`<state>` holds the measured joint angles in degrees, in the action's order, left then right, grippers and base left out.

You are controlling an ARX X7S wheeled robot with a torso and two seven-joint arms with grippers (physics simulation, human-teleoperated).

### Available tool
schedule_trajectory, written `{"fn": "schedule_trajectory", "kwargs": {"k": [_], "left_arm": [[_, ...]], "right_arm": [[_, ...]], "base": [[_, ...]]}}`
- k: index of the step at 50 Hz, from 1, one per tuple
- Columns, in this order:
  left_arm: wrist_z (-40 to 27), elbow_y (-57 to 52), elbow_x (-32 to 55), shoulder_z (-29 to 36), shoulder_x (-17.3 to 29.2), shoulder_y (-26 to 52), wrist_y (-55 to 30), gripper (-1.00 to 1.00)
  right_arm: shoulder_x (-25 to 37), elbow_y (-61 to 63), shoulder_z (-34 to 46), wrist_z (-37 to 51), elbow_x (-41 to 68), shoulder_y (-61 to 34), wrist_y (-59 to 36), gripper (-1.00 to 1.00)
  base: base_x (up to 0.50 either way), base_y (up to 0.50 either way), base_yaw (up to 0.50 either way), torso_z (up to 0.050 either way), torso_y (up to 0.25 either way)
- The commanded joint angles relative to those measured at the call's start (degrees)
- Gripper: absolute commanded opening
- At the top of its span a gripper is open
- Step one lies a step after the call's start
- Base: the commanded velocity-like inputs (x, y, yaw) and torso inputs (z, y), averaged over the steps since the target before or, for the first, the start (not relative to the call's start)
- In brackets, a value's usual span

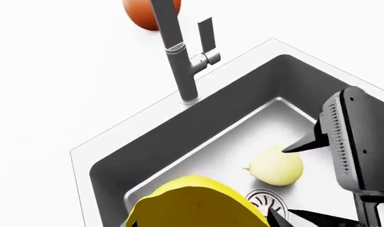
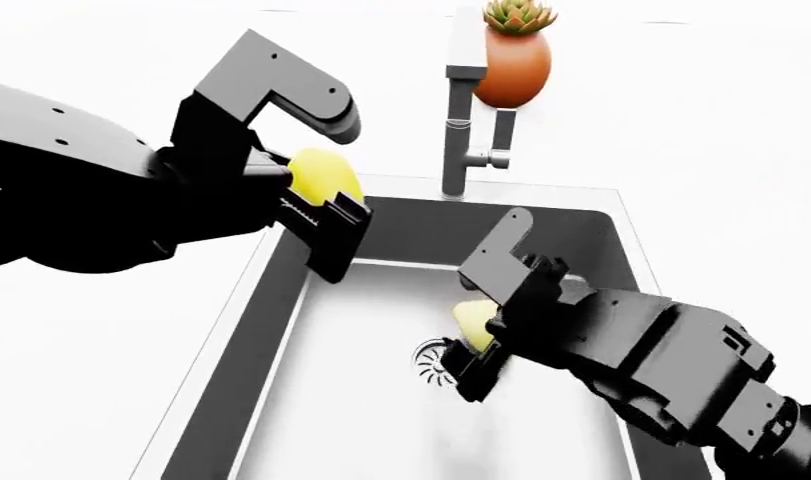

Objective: Pick up the fruits and vegetables and place them in the sink. Turn on the sink faucet to wash them. Then turn the sink off and put them in the tray.

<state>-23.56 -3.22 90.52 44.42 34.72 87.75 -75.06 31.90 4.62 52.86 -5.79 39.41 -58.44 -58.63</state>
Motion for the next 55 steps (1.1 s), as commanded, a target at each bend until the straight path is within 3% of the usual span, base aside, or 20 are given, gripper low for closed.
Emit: {"fn": "schedule_trajectory", "kwargs": {"k": [1,13,28,55], "left_arm": [[0.7,1.1,-1.3,1.5,-0.7,-0.9,0.7,-1.0],[4.5,4.7,-6.8,5.7,-4.7,-1.7,2.0,-1.0],[13.1,13.7,-15.5,15.2,-13.0,-4.4,4.0,-1.0],[22.8,27.6,-20.4,22.4,-22.1,-10.2,8.3,-1.0]], "right_arm": [[10.0,17.9,-4.7,1.2,7.3,1.3,-4.3,1.0],[24.4,39.3,-16.8,6.8,24.2,-1.0,-11.0,1.0],[36.0,44.7,-33.6,14.9,43.1,-4.9,-3.7,1.0],[38.1,45.0,-39.3,24.0,50.6,-8.3,1.2,1.0]], "base": [[0.0,0.0,0.0,0.0,0.01],[0.0,0.0,0.0,0.0,0.0],[0.0,0.0,0.0,0.0,0.0],[0.0,0.0,0.0,0.0,0.0]]}}
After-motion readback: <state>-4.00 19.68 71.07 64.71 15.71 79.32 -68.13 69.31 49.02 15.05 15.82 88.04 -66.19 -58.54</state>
